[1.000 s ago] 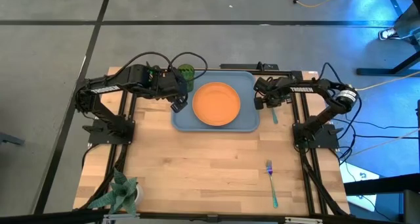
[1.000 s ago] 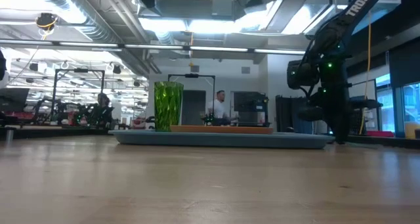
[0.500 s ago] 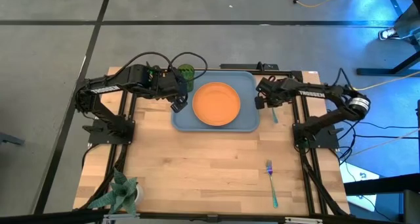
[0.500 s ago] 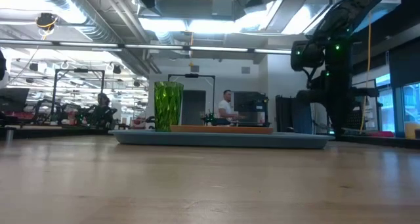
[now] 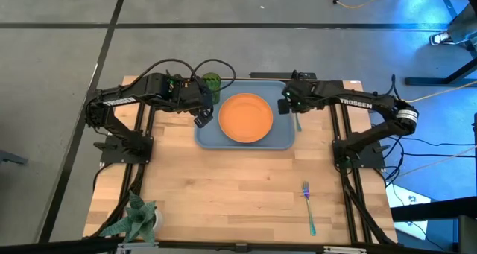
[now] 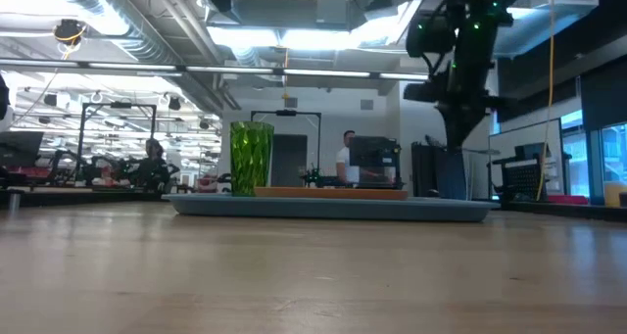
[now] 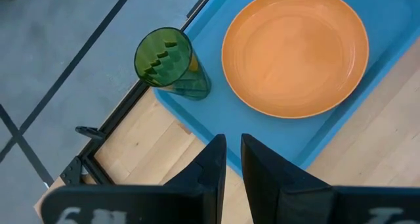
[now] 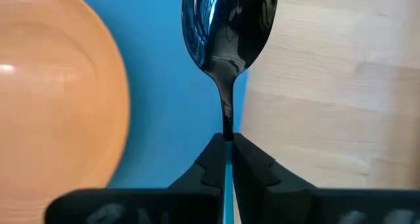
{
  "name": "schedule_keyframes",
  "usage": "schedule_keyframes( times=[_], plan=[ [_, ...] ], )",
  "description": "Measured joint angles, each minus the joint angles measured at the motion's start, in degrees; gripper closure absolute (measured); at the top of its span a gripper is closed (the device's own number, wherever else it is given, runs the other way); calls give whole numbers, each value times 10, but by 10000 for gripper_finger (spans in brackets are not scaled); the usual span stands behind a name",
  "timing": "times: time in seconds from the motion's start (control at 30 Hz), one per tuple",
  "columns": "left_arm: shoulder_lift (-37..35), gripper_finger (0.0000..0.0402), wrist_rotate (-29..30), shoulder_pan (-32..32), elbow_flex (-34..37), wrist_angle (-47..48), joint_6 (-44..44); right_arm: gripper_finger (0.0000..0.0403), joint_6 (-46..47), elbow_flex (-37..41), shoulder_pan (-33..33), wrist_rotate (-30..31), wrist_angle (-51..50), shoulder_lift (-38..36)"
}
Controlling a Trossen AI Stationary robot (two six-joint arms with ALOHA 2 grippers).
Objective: Pick and place plate/cup/fork/spoon on tray
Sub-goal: Put the blue spoon on the blue tray
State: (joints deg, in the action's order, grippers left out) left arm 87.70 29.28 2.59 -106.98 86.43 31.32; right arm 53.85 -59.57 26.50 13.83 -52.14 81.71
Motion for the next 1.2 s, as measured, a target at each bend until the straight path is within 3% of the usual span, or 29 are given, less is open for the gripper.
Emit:
schedule_keyframes(
  times=[0.5, 0.9, 1.2],
  plan=[
    [0, 360, 0, 0, 0, 0, -20, 386, 73, -20, -33, -14, 100, 110],
    [0, 360, -4, 0, 0, 1, -35, 386, 74, -20, -30, -39, 167, 197],
    [0, 360, -4, 0, 0, 1, -35, 386, 59, -20, -11, -34, 188, 221]
  ],
)
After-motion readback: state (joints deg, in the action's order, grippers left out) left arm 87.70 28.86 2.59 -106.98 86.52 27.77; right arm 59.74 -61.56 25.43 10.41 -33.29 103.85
